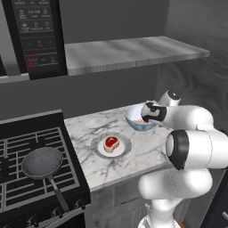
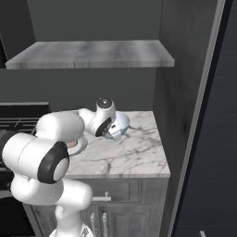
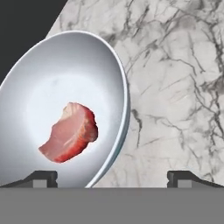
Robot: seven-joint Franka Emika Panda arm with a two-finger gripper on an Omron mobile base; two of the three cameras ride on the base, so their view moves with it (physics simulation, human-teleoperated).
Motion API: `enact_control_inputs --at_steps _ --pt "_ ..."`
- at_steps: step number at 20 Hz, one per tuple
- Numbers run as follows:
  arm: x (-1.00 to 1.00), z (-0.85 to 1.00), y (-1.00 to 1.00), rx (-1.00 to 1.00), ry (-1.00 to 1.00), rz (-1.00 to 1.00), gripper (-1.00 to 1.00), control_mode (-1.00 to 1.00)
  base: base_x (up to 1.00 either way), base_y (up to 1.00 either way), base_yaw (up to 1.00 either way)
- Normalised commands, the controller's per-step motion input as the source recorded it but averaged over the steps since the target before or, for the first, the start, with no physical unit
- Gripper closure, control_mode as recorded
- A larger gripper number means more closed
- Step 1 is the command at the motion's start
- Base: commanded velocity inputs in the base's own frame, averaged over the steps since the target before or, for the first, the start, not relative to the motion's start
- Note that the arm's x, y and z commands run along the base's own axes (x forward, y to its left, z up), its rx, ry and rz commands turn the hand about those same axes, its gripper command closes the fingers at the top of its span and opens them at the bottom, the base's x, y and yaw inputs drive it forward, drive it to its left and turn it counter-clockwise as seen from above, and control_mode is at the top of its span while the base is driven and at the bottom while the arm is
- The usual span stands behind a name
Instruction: Place one of the steaks on the plate and the other in the bowl. Then place the bowl in the fridge.
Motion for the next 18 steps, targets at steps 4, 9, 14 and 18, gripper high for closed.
enact_control_inputs --at_steps 4,9,14,18 --pt "0.18 -0.26 -0.01 0.0 0.0 0.0 -1.0 -1.0 0.0 0.0 0.0" --pt "0.16 -0.22 -0.02 0.0 0.0 0.0 -1.0 -1.0 0.0 0.0 0.0" --pt "0.45 -0.2 0.0 0.0 0.0 0.0 -1.0 -1.0 0.0 0.0 0.0" --pt "0.29 -0.2 0.0 0.0 0.0 0.0 1.0 -1.0 0.0 0.0 0.0"
